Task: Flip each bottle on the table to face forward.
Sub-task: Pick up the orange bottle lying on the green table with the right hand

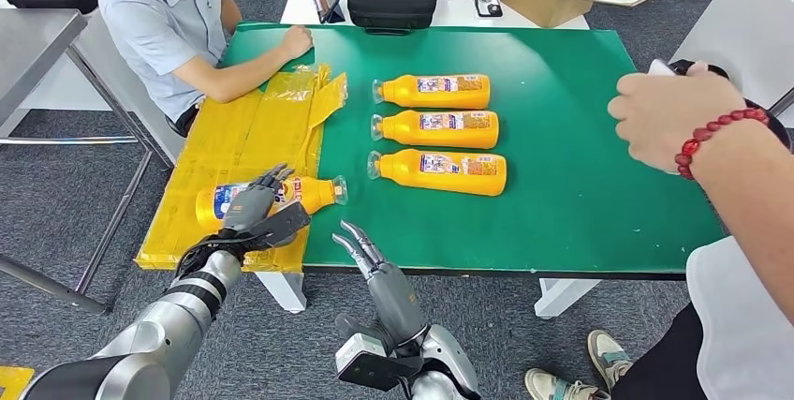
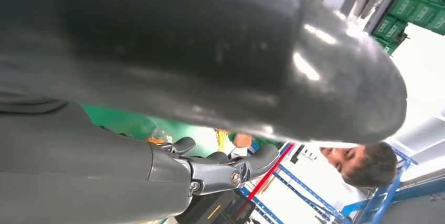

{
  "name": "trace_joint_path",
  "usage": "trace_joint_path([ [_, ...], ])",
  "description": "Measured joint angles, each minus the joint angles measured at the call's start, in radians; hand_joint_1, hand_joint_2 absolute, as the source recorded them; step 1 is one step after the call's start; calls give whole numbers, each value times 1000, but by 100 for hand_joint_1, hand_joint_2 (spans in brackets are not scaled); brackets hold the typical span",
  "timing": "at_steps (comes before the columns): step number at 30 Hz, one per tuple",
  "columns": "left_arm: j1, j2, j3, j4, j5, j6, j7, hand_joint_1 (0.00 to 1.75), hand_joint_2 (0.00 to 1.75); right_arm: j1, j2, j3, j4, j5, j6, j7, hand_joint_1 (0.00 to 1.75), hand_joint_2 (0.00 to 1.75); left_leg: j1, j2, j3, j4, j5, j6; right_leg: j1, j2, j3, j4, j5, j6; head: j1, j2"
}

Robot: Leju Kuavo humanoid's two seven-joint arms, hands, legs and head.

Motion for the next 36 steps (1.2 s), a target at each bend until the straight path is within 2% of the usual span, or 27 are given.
trace_joint_path([
  [7, 7, -8, -39, -28, 126, -59, -41, 0, 175, 0, 1, -3, 8, 8, 1, -8, 0, 0, 0, 1, 1, 0, 0, 0, 1, 0, 0, 0, 0, 0, 0, 0],
  [10, 23, -9, -70, -53, 202, -65, -60, 0, 175, 0, 1, -8, 10, 10, 1, -13, 0, 0, 0, 1, 0, 0, 0, 0, 1, 0, -1, 0, 0, 0, 0, 0],
  [15, 40, -10, -99, -81, 233, -61, -72, 0, 175, 1, 1, -16, 12, 12, 1, -16, 0, 0, 0, 1, -1, 0, 0, 0, 1, 0, -2, 0, 0, 0, 0, 0],
  [19, 83, -19, -102, -141, 389, -4, -163, 0, 175, 4, 1, -19, 12, 16, -3, -16, 0, 0, 0, 2, -2, 0, 0, 0, 0, 1, -4, 0, 0, 0, 0, 0],
  [21, 130, -35, -108, -232, 562, 38, -226, 0, 175, 8, 1, -20, 12, 22, -9, -16, 0, 87, 0, 3, -3, 0, 0, 0, 0, 1, -5, 0, 0, 0, 0, 0],
  [23, 184, -49, -127, -356, 746, 60, -254, 0, 175, 12, 1, -21, 12, 29, -23, -17, 0, 175, 0, 3, -5, 0, 0, 0, 0, 2, -6, 0, 0, 0, 0, 0],
  [27, 273, -56, -177, -591, 993, 42, -223, 0, 175, 18, -2, -22, 5, 31, -64, -19, 0, 175, 0, 3, -8, 0, 0, 0, 0, 2, -9, 0, 0, 0, 0, 0],
  [36, 391, -54, -243, -857, 1111, -9, -199, 0, 175, 33, -16, -26, -17, 26, -103, -19, 0, 175, 0, 4, -8, 0, 0, 0, 1, 2, -10, 0, 0, 0, 0, 0],
])
